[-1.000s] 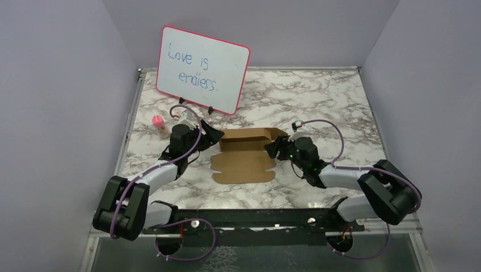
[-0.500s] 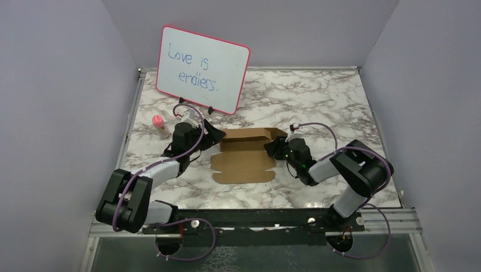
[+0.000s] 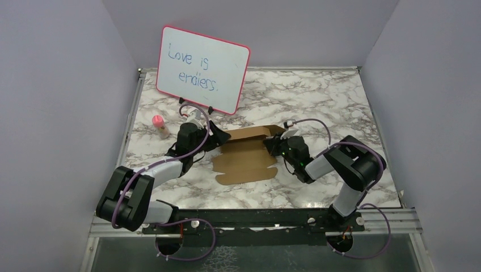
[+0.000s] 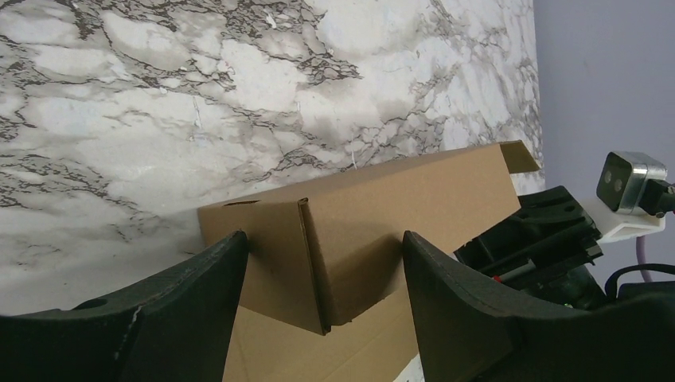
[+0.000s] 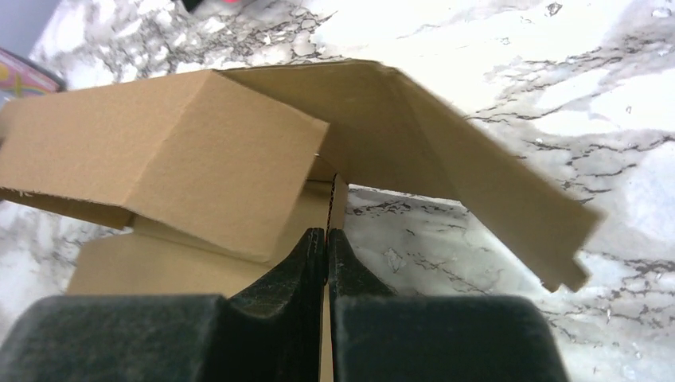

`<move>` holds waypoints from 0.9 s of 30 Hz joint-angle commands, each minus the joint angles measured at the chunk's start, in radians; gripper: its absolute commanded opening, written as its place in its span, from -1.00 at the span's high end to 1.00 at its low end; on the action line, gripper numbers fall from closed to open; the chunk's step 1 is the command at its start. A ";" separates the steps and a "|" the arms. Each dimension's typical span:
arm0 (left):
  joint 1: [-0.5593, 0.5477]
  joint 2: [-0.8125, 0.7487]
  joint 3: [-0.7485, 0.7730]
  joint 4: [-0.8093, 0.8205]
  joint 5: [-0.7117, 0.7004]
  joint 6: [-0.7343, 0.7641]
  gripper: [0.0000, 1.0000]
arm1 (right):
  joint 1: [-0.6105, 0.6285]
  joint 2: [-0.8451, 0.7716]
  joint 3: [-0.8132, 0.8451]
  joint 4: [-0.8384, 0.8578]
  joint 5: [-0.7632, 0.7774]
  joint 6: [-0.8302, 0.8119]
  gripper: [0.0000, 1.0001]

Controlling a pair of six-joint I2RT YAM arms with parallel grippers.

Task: Fold the paper box

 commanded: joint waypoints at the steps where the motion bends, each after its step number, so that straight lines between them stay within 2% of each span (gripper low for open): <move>1: -0.032 0.011 0.026 0.022 -0.013 -0.010 -0.44 | 0.014 0.046 0.047 0.094 -0.065 -0.135 0.82; 10: -0.065 0.019 0.028 0.029 -0.027 -0.018 -0.44 | 0.051 0.064 0.107 0.006 -0.018 -0.321 0.69; 16: -0.065 -0.024 0.024 0.009 -0.055 -0.001 -0.45 | 0.057 0.027 0.084 -0.010 0.006 -0.333 0.50; 27: -0.065 -0.175 0.198 -0.391 -0.231 0.204 -0.71 | 0.057 -0.269 -0.056 -0.228 0.089 -0.263 0.02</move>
